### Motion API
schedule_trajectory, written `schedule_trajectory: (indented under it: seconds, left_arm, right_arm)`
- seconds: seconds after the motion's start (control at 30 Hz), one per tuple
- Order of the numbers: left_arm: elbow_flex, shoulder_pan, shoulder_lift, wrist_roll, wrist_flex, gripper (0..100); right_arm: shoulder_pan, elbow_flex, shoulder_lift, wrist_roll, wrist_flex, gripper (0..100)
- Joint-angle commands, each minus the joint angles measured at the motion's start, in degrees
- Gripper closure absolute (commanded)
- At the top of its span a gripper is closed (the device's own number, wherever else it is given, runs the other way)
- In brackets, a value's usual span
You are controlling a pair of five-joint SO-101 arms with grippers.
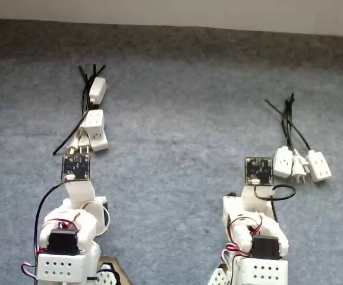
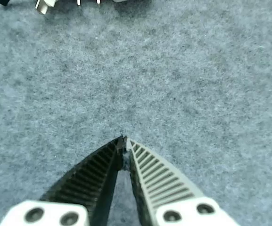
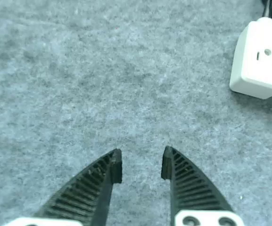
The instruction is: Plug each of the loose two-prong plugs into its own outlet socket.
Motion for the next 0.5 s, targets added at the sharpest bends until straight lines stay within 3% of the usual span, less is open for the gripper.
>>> schedule_trajectory:
  seconds: [0.0,0.27,0.47]
  left_arm:
    - [-6.55,-3.3,-0.31,0.0,-1.14,99]
    - [-9.71,-22.64,-0.22,0.44,-26.9,99]
    - [-5.58,-29.14,-0.31,0.44,-34.99,99]
  right_arm:
    - [0.57,7.6,0.31,-0.18,0.13,84.8]
    - [0.57,7.6,0.31,-0.18,0.13,84.8]
    - [0.57,7.6,0.31,-0.18,0.13,84.8]
